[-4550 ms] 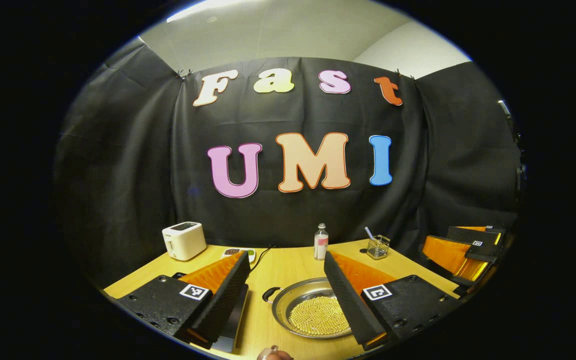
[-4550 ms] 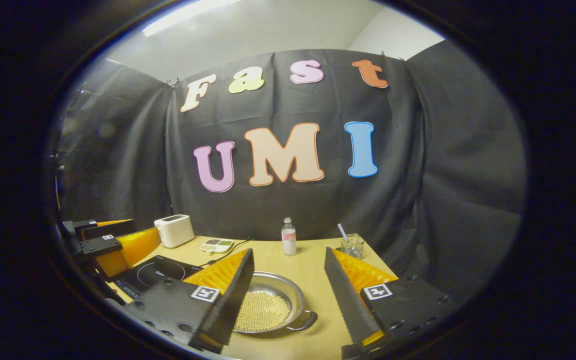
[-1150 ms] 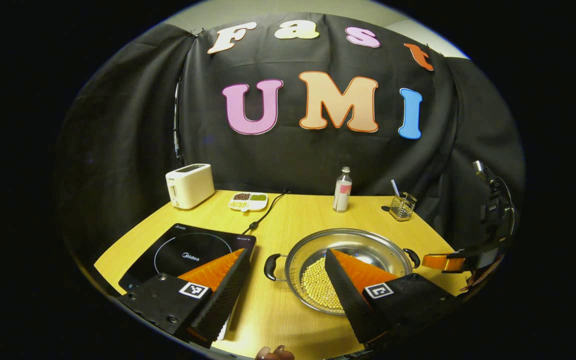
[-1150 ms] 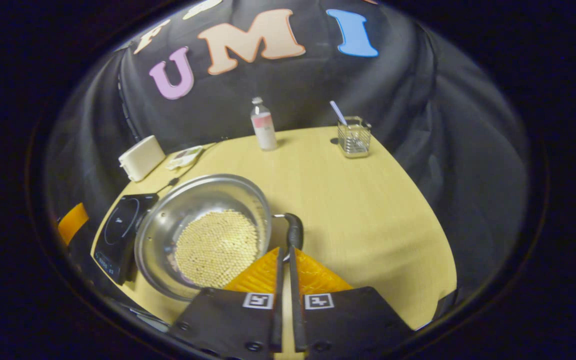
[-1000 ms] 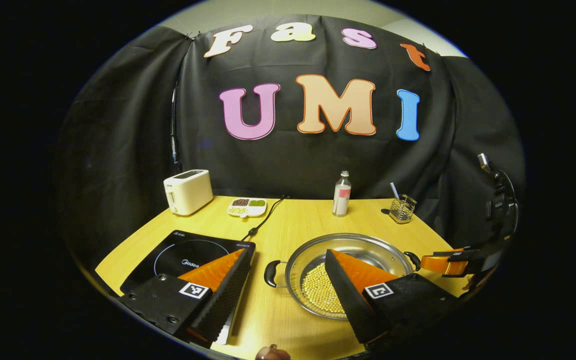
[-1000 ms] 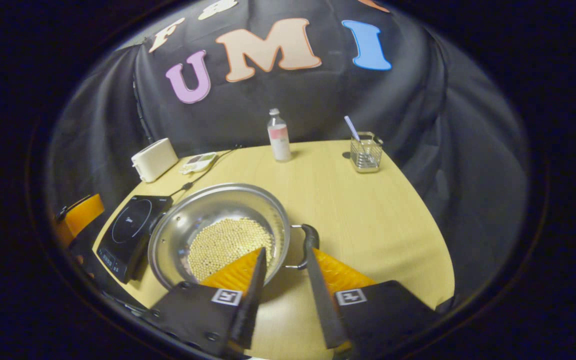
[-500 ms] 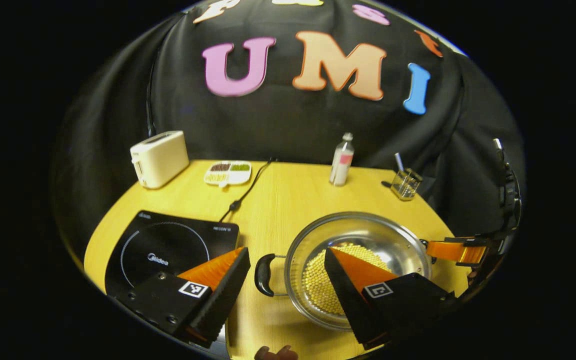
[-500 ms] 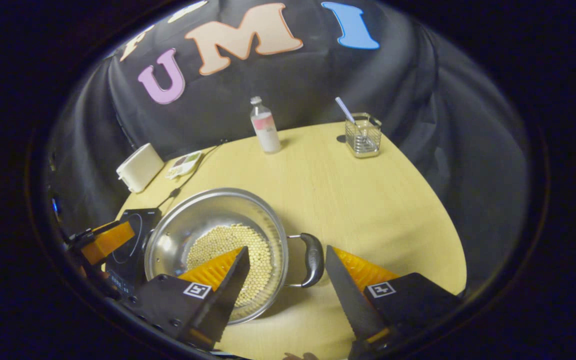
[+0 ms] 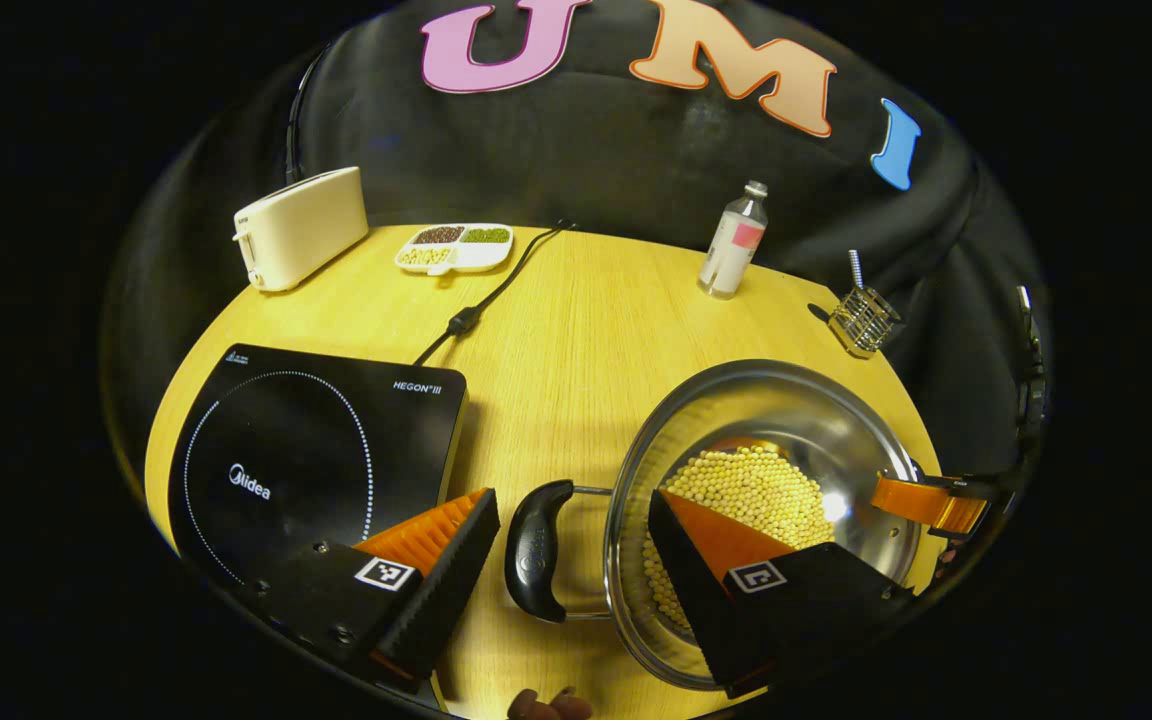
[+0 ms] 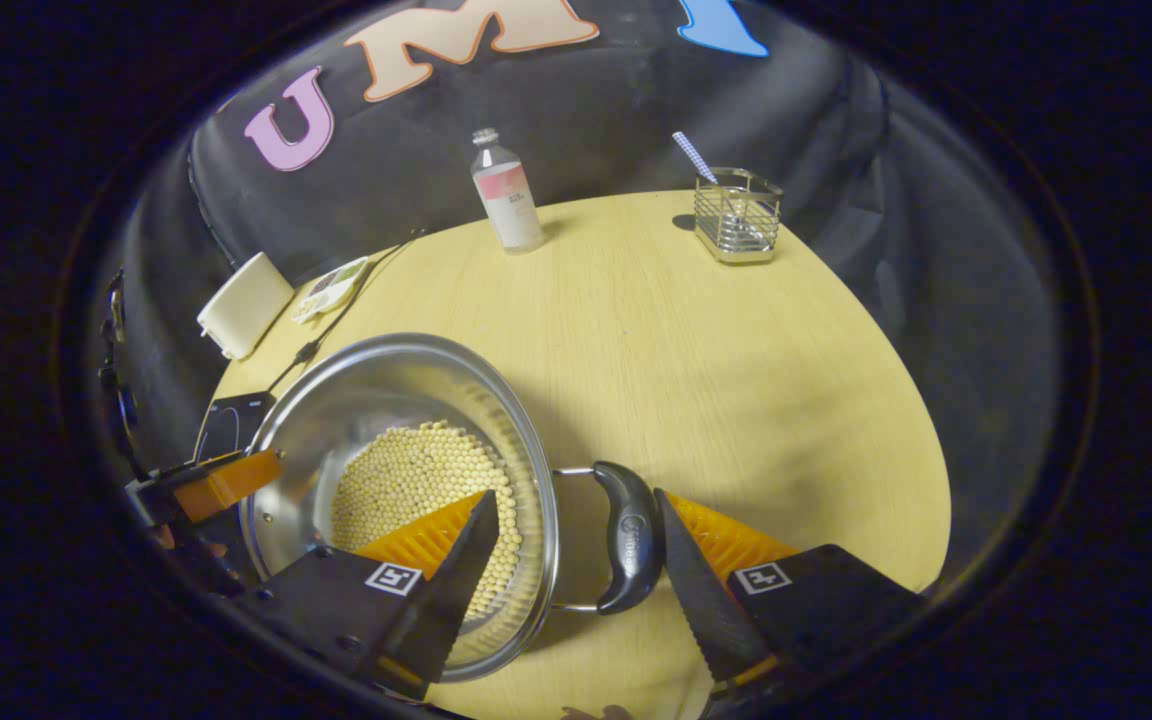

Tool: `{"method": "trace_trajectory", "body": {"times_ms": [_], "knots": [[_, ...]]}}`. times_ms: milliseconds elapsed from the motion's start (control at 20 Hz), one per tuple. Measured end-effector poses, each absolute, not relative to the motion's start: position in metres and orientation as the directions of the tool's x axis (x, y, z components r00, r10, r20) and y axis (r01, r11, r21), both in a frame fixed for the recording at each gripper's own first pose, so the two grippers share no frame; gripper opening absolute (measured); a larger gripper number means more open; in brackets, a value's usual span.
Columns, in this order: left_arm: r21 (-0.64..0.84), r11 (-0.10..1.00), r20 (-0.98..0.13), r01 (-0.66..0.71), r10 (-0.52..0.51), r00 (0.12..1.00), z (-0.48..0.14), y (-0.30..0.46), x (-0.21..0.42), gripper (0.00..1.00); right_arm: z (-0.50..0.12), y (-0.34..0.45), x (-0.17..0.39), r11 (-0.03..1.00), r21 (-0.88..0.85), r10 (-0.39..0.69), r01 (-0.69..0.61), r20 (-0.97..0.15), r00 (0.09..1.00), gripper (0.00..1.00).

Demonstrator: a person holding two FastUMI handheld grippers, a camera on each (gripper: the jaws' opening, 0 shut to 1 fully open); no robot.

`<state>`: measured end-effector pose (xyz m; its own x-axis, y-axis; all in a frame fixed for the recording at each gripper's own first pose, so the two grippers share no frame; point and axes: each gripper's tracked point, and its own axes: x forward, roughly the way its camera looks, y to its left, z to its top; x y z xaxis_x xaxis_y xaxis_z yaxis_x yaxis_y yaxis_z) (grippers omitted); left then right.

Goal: First push the handle of the pot to place it horizontally, then grasp the pot with both hands and set it on the induction cooktop.

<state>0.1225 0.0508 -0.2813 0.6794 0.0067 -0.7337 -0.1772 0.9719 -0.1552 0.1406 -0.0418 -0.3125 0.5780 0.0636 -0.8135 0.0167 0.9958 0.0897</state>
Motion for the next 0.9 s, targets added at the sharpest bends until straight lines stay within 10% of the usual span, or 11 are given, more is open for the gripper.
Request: {"method": "trace_trajectory", "body": {"times_ms": [450, 550, 900], "knots": [[-0.16, 0.968, -0.772, -0.191, -0.002, 0.635, -0.3, 0.049, 0.118, 0.96, -0.328, -0.046, 0.144, 0.996, 0.077, 0.046, 0.034, -0.832, 0.553, 0.86], [-0.163, 0.969, -0.77, -0.184, -0.009, 0.638, -0.299, 0.045, 0.12, 0.76, -0.329, -0.047, 0.144, 0.997, 0.071, 0.042, 0.031, -0.83, 0.556, 0.79], [-0.162, 0.973, -0.766, -0.167, -0.018, 0.643, -0.299, 0.045, 0.122, 0.71, -0.327, -0.046, 0.144, 0.997, 0.081, 0.064, 0.005, -0.83, 0.554, 0.6]]}}
